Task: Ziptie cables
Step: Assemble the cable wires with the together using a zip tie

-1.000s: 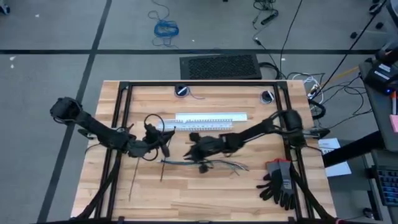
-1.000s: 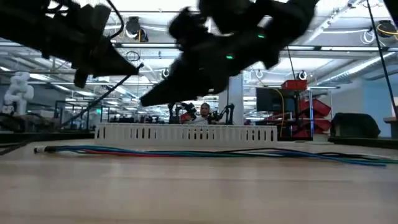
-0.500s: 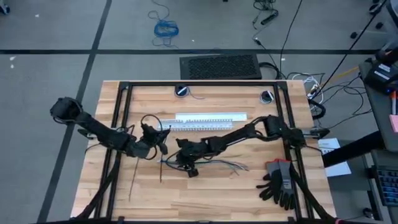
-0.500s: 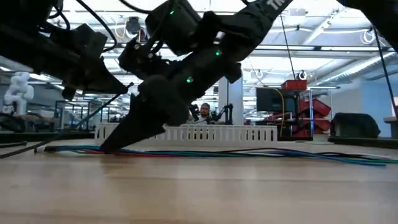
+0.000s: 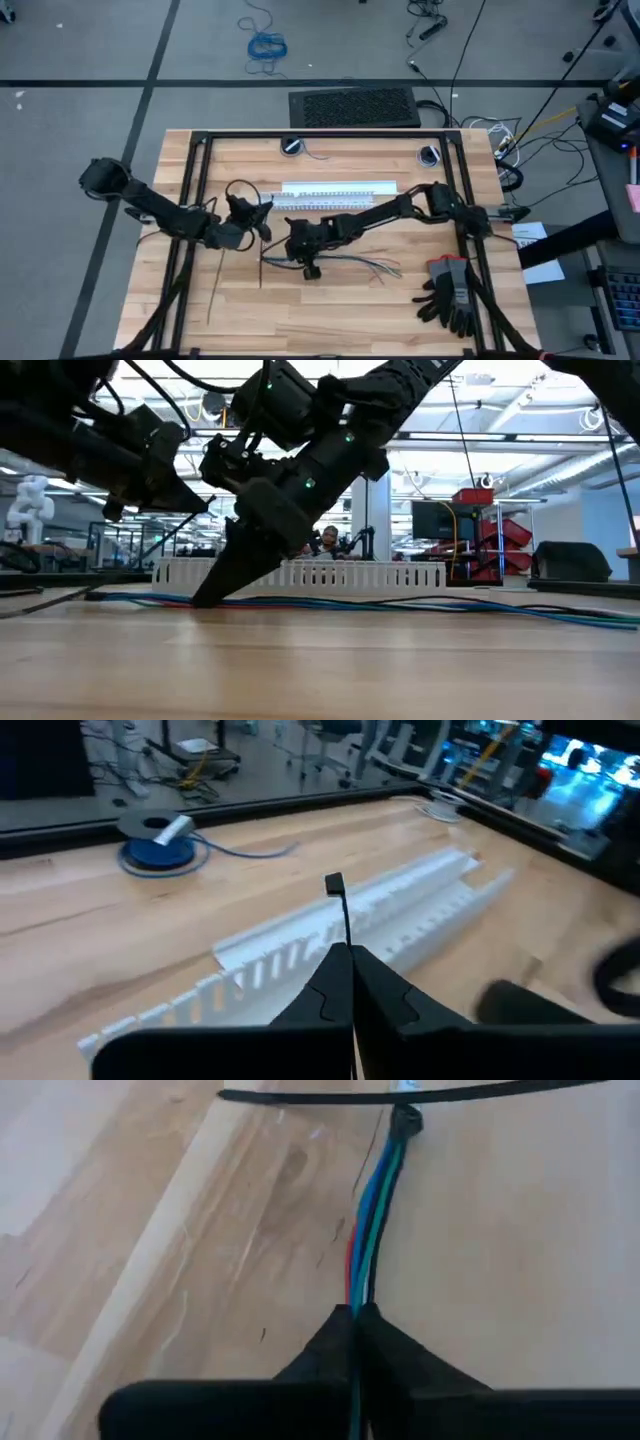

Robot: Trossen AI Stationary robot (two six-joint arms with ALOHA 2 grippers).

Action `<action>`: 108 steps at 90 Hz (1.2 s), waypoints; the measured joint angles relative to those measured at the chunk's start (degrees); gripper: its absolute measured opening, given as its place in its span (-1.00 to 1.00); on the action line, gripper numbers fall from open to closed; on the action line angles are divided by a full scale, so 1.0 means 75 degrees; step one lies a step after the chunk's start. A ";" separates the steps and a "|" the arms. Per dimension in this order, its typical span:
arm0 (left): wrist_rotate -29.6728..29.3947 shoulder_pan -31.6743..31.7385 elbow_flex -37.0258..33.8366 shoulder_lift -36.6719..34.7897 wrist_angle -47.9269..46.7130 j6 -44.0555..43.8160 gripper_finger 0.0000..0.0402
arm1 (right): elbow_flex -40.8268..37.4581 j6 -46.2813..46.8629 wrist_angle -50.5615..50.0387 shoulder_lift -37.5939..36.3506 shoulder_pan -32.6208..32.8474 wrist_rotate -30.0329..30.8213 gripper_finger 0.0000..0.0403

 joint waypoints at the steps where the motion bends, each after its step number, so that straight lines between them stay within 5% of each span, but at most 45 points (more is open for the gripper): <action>1: 0.0002 0.0026 0.0000 0.0000 -0.0003 -0.0003 -1.00 | -0.0007 -0.0006 -0.0118 -0.0049 0.0026 0.0051 -0.99; 18: 0.0499 0.0286 0.0003 -0.0003 -0.0101 0.0001 -1.00 | -0.0075 -0.0110 -0.2842 -0.0891 0.0472 0.1725 -1.00; 28: 0.0856 0.0337 0.0003 -0.0003 -0.0143 0.0000 -1.00 | -0.0079 0.0023 -0.3565 -0.1257 0.0629 0.2002 -1.00; 47: 0.1001 0.0498 0.0003 0.0613 0.0694 -0.0206 -1.00 | -0.0060 -0.0183 -0.2442 -0.1523 0.1077 0.1755 -1.00; 83: 0.0543 0.0495 0.0907 0.3707 0.4366 0.0223 -1.00 | -0.0046 -0.0883 -0.1195 -0.1560 0.0762 0.2075 -1.00; 108: 0.0982 0.0494 0.1396 0.4266 0.5072 0.0464 -1.00 | -0.0482 -0.0711 -0.0608 -0.1343 0.0503 0.1714 -1.00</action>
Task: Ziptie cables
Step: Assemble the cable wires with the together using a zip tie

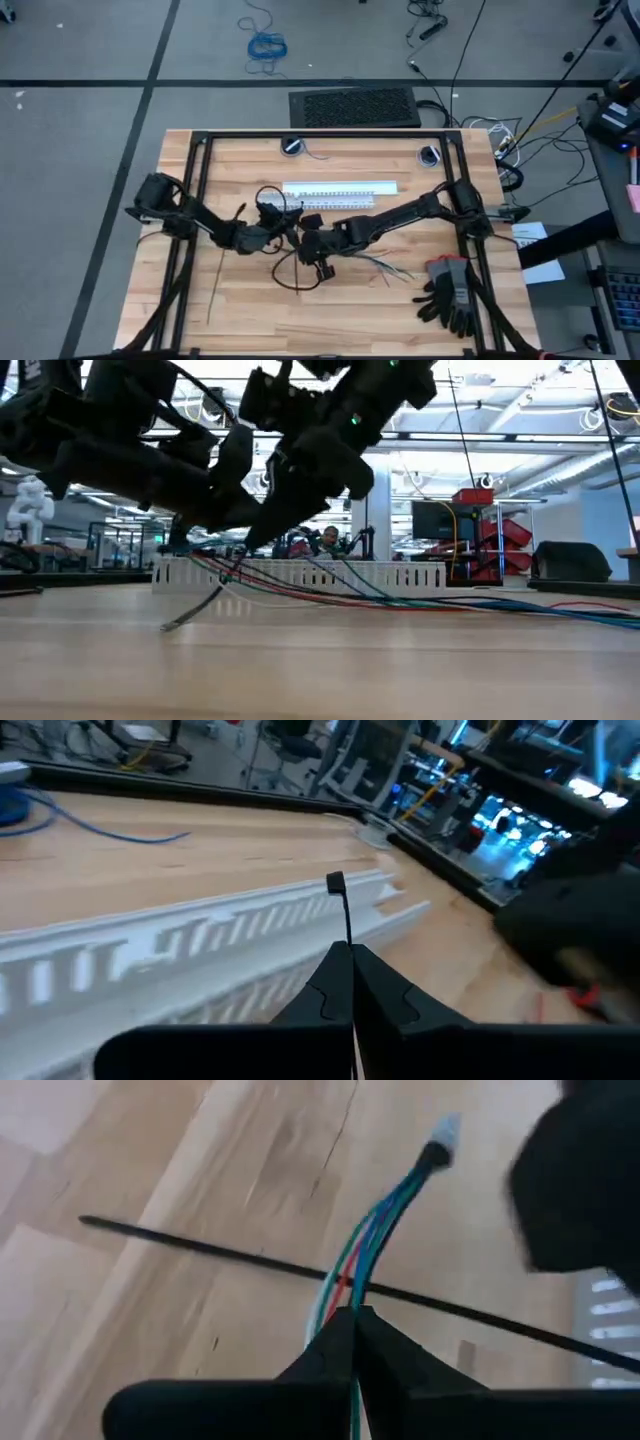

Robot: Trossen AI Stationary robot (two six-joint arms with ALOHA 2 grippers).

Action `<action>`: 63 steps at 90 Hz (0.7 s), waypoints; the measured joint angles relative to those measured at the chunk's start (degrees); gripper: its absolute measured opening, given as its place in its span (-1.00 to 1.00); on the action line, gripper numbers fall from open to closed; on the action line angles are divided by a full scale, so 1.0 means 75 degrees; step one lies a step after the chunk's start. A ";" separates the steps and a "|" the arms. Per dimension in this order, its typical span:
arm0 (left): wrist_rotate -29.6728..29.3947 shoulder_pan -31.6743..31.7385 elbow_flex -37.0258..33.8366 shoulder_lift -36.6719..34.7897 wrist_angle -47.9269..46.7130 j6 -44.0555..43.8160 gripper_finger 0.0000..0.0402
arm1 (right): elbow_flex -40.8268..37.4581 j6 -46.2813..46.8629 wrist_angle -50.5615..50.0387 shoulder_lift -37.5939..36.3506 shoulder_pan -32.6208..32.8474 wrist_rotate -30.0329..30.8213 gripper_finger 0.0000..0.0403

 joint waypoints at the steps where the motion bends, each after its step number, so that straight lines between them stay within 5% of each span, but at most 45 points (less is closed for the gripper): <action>1: -0.0002 -0.0005 0.0000 0.0000 -0.0002 0.0000 -1.00 | -0.0010 0.0035 0.0005 0.0014 -0.0011 -0.0001 -1.00; 14: -0.0024 -0.0011 0.0017 0.0003 -0.0056 0.0018 -1.00 | -0.0033 0.0505 -0.0233 0.0115 -0.0077 0.0006 -0.93; 31: -0.0004 -0.0022 0.0009 0.0003 -0.0029 0.0146 -1.00 | -0.0033 0.0523 -0.0288 0.0044 0.0045 0.0104 -0.61; 48: -0.0011 -0.0023 0.0009 0.0048 -0.0105 -0.0148 -1.00 | -0.0033 0.1057 -0.0630 0.0041 0.0179 0.1088 -0.27; 63: -0.0326 -0.0177 0.0110 0.0365 -0.0059 -0.0582 -1.00 | -0.0033 0.1344 -0.1250 -0.0006 0.0417 0.2380 -0.20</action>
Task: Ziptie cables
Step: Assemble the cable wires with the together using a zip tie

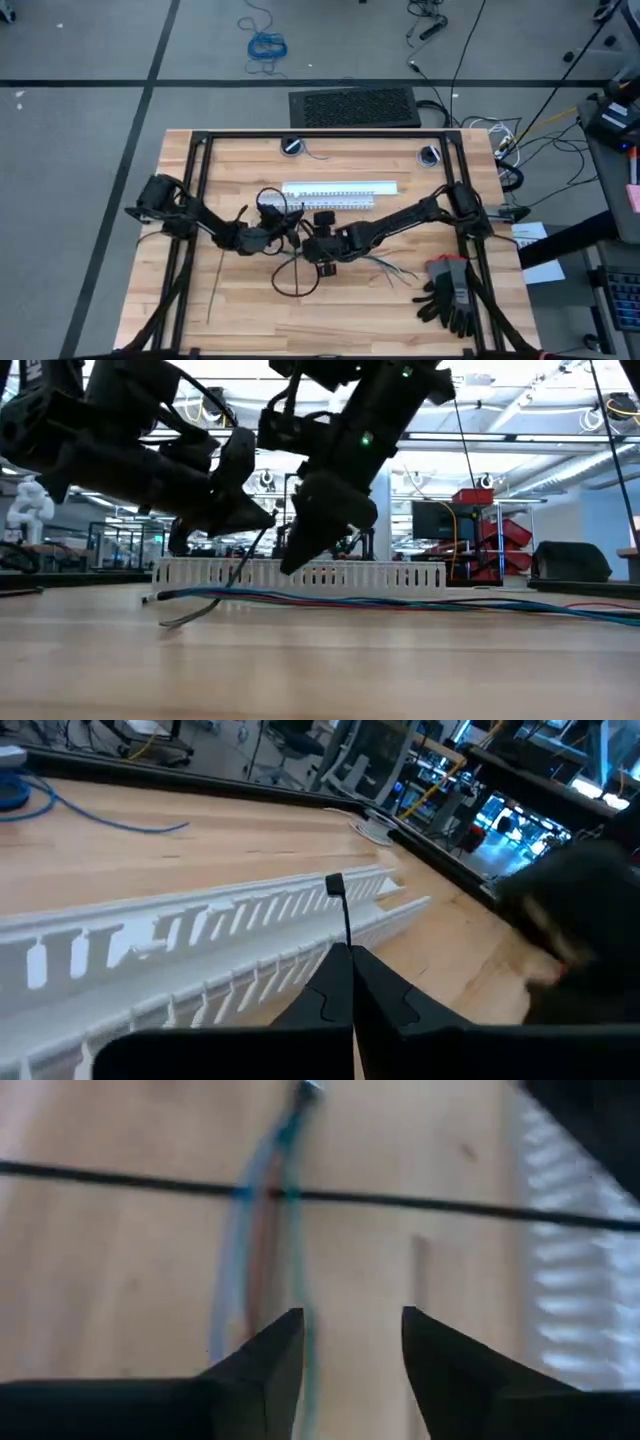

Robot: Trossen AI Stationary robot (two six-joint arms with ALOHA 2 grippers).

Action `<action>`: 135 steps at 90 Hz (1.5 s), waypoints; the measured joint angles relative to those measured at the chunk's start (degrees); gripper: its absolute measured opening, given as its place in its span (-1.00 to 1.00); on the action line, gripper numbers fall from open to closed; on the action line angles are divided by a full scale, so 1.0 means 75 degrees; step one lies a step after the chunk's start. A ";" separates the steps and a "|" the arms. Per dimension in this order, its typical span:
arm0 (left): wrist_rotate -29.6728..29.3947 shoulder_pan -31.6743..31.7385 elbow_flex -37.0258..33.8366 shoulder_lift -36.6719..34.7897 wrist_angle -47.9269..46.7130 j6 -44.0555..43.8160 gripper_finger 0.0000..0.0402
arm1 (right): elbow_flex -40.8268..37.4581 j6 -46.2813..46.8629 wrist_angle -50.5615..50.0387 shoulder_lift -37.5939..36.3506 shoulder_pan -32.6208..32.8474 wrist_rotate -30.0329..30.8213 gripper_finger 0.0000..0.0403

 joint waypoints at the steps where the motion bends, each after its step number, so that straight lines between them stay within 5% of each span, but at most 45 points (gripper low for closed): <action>1: -0.0047 -0.0011 0.0017 0.0039 0.0001 -0.0048 -1.00 | 0.0000 -0.0001 -0.0036 -0.0001 0.0022 0.0068 -0.21; 33: -0.0836 -0.0467 0.1530 0.1419 0.0022 -0.0689 -1.00 | -0.0473 -0.0409 0.0039 -0.0968 0.0721 -0.0071 -0.23; 55: -0.2032 -0.1006 0.2663 0.1725 0.0025 -0.0258 -1.00 | -0.3209 0.0609 0.2675 -0.2957 0.0967 -0.0838 -0.23; 82: -0.2761 -0.1119 0.4305 0.2467 0.0022 0.0150 -1.00 | -0.6059 0.2118 0.5870 -0.4130 0.2296 -0.0087 -0.23; 122: -0.3100 -0.0964 0.5787 0.3255 0.0496 -0.0313 -1.00 | -0.6274 0.3183 0.5825 -0.4054 0.3769 0.1279 -0.23; 135: -0.4048 -0.1152 0.5752 0.3258 0.0380 0.0467 -1.00 | -0.6274 0.3344 0.5901 -0.4051 0.3965 0.1274 -0.23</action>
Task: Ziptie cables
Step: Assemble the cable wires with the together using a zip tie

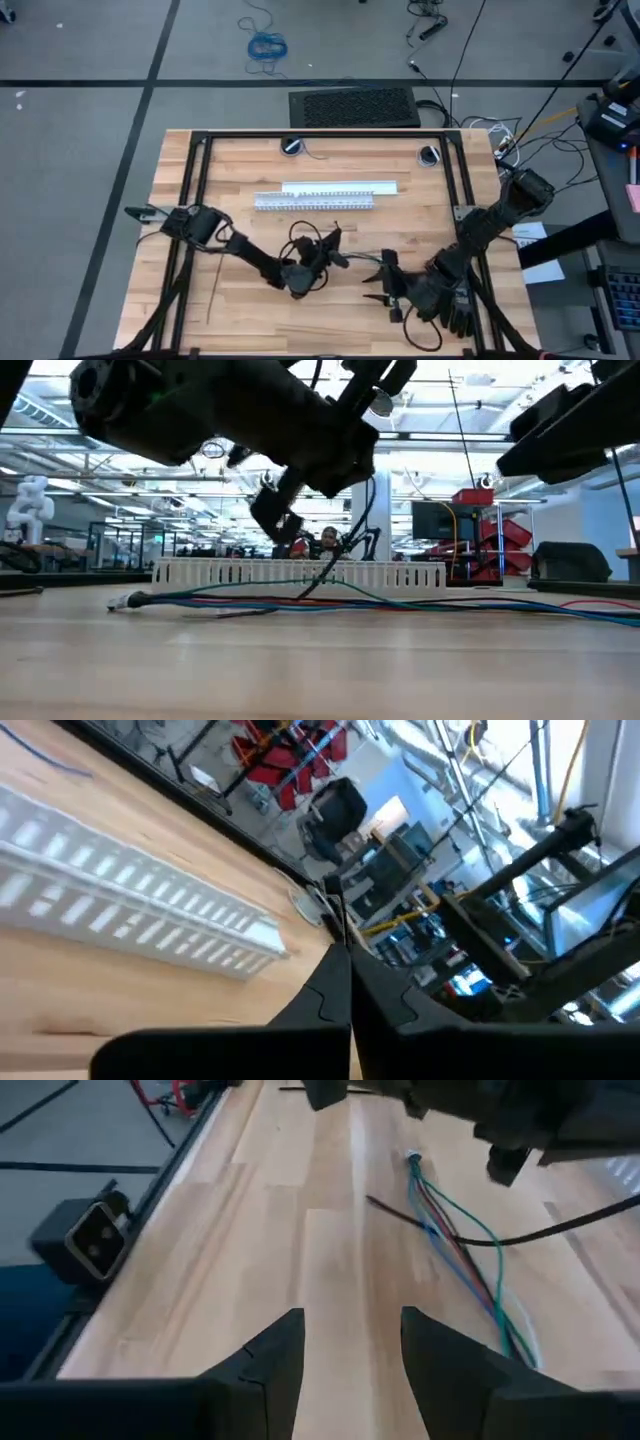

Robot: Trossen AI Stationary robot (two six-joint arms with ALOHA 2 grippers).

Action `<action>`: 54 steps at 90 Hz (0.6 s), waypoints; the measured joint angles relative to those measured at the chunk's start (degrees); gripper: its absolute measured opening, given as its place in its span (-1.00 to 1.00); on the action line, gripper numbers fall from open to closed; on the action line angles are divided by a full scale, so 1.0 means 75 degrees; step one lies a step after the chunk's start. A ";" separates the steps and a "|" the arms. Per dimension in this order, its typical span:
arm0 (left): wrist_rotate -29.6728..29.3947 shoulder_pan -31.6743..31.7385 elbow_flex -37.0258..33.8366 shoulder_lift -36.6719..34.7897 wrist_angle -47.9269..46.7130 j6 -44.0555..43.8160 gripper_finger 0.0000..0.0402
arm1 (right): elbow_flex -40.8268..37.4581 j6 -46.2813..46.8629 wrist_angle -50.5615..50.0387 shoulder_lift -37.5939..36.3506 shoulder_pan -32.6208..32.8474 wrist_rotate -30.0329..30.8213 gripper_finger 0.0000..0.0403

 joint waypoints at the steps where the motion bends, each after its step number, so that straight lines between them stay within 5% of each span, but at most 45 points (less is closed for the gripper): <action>1: -0.0156 -0.0020 -0.0012 0.0000 -0.0002 0.0127 -1.00 | 0.0000 0.0018 0.0002 0.0000 0.0011 0.0001 -0.23; 13: -0.1033 -0.0220 -0.0177 0.0000 -0.0021 0.1274 -1.00 | 0.0000 0.0146 -0.0022 0.0000 0.0153 0.0154 -0.23; 42: -0.1117 -0.0926 -0.0234 0.0000 -0.0021 0.3144 -1.00 | 0.0000 0.0469 -0.0075 0.0000 0.0268 0.0181 -0.23; 54: -0.1114 -0.1151 -0.0237 0.0000 -0.0030 0.2932 -1.00 | 0.0000 0.0621 -0.0129 0.0005 0.0264 -0.0147 -0.23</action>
